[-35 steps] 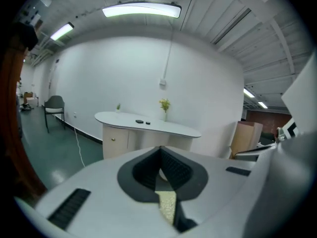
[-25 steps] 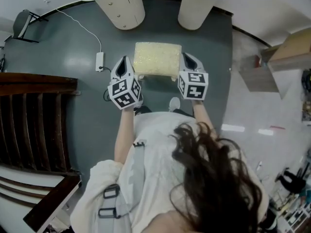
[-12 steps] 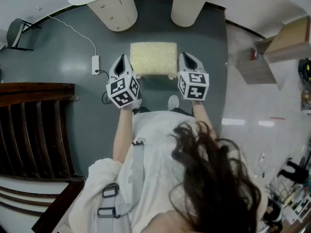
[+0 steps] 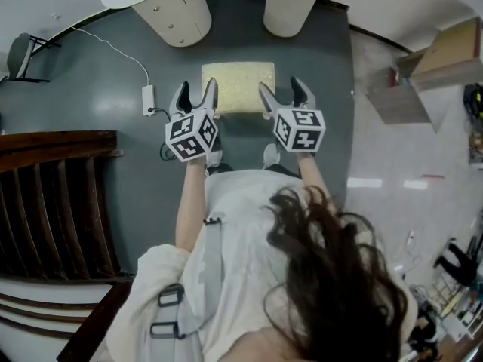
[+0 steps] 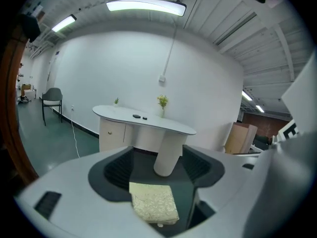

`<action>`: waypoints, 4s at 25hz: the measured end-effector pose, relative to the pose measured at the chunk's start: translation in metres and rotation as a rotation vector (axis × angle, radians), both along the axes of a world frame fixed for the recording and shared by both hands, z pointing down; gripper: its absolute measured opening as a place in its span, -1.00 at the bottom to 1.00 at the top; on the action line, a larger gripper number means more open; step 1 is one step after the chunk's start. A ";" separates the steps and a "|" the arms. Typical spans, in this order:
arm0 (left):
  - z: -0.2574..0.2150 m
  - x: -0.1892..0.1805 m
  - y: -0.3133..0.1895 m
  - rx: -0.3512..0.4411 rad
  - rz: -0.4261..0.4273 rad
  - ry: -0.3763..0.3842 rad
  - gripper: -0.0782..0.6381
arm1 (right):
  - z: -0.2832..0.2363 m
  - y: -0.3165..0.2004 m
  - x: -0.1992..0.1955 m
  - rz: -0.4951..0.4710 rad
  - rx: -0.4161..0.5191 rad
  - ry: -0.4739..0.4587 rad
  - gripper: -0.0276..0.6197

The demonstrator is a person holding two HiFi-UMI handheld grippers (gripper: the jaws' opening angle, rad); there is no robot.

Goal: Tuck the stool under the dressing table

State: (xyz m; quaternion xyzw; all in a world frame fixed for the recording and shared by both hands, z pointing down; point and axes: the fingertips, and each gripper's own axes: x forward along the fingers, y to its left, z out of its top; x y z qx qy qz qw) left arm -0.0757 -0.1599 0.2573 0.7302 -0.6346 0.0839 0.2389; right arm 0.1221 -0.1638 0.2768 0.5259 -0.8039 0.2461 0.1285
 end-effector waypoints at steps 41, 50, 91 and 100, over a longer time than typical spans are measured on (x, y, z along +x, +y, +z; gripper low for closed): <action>0.380 -0.087 -0.001 -0.261 0.231 -0.215 0.12 | 0.383 0.005 0.020 -0.065 -0.337 0.257 0.18; 0.490 -0.098 0.018 -0.284 0.285 -0.287 0.12 | 0.501 0.033 0.044 -0.088 -0.398 0.353 0.18; 0.614 -0.094 0.022 -0.418 0.477 -0.451 -0.02 | 0.608 0.027 0.041 -0.048 -0.463 0.459 -0.04; 0.616 -0.095 0.017 -0.461 0.565 -0.467 -0.03 | 0.607 0.028 0.034 -0.159 -0.488 0.474 -0.09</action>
